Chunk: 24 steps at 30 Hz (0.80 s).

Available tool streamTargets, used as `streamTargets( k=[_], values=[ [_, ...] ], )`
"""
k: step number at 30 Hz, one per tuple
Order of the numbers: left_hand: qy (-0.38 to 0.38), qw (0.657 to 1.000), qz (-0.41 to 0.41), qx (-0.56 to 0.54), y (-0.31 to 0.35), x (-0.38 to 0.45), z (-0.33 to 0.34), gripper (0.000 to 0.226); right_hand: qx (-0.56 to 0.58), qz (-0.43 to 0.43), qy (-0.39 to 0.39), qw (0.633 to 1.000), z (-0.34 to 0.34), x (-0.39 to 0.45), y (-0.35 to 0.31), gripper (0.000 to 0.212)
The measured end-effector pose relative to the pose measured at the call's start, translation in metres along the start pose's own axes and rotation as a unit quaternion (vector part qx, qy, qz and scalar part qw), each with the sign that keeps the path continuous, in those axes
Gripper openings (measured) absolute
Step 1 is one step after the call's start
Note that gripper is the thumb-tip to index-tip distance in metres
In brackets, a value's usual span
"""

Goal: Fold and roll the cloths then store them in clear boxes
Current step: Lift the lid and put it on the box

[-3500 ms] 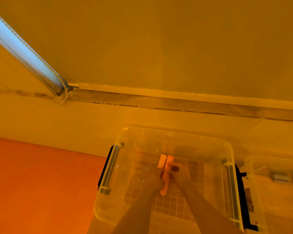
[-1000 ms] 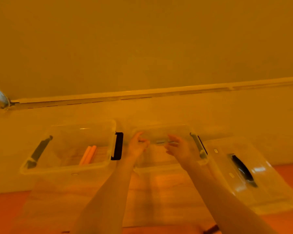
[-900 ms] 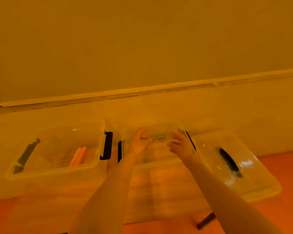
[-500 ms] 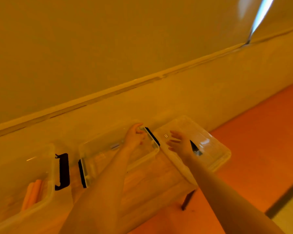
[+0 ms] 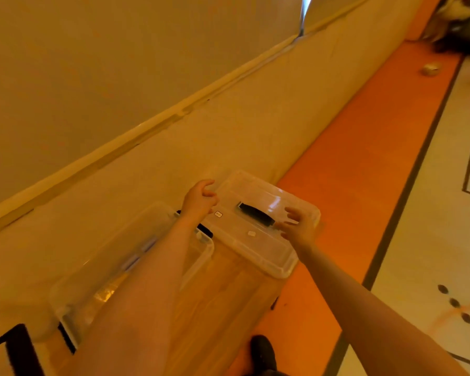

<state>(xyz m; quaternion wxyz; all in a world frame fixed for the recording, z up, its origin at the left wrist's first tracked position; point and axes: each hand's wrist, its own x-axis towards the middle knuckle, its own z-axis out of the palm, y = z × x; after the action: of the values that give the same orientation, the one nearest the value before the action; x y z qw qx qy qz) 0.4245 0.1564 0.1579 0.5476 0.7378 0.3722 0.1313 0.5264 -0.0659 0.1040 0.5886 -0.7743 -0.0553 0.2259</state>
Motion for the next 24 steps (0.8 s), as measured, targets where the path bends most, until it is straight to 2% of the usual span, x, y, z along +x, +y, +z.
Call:
streamTargets(
  k=[9,15,22,24],
  values=[
    [-0.035,0.999,0.019,0.031,0.003,0.063,0.023,0.048,-0.095,0.023,0.119,0.988,-0.008,0.061,0.023,0.056],
    [-0.028,0.997,0.003,0.065,-0.012,0.099,0.023,0.050,-0.118,0.056,0.135,0.982,0.003,0.084,0.036,0.062],
    [-0.080,0.986,-0.023,0.144,-0.044,0.122,0.028,0.066,-0.172,0.060,0.166,0.969,0.007,0.079,0.065,0.065],
    [-0.098,0.981,-0.020,0.166,-0.052,0.126,0.030,0.070,-0.188,0.090,0.169,0.963,0.010,0.078,0.076,0.074]
  ],
)
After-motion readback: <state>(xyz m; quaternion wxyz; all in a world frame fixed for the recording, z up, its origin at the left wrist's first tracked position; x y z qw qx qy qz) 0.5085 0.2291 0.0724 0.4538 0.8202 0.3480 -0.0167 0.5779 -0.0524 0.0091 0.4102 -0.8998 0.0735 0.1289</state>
